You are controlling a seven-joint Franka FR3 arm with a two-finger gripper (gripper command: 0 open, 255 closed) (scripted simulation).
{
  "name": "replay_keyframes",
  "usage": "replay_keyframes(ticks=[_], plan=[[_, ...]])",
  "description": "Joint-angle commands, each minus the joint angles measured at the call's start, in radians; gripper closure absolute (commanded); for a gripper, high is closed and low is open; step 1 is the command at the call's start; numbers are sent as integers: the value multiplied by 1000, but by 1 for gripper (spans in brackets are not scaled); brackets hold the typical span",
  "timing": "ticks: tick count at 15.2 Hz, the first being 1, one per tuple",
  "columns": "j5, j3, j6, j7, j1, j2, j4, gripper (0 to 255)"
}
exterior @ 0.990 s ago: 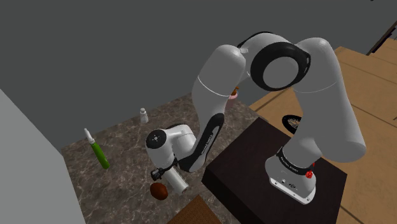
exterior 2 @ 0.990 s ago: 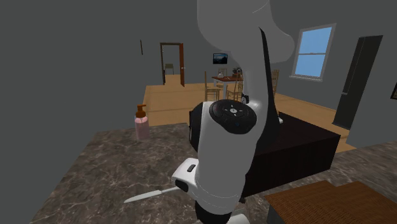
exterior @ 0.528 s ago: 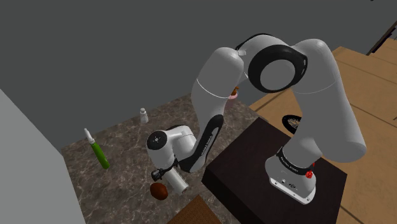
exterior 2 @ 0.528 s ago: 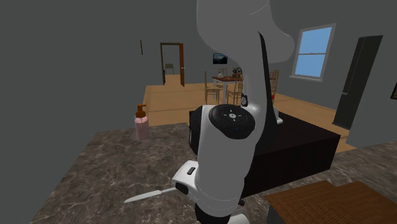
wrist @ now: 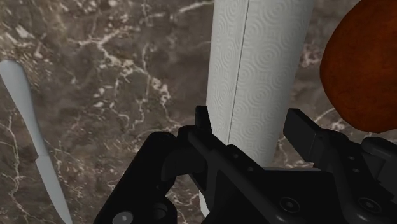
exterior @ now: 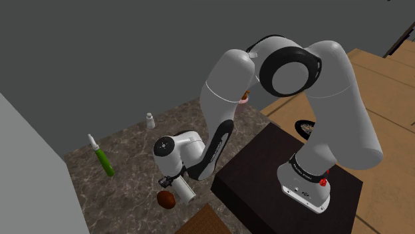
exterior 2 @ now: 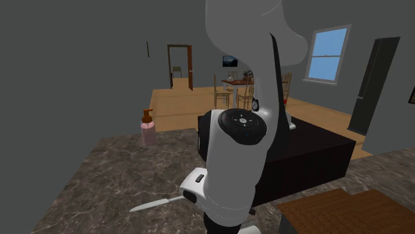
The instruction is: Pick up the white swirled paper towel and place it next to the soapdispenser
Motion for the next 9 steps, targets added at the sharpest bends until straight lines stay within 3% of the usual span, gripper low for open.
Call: replay_keyframes(ticks=[1,9], plan=[[0,0,0,0,0,1,0,255],[23,28,-33,-22,-22,-67,-37,255]])
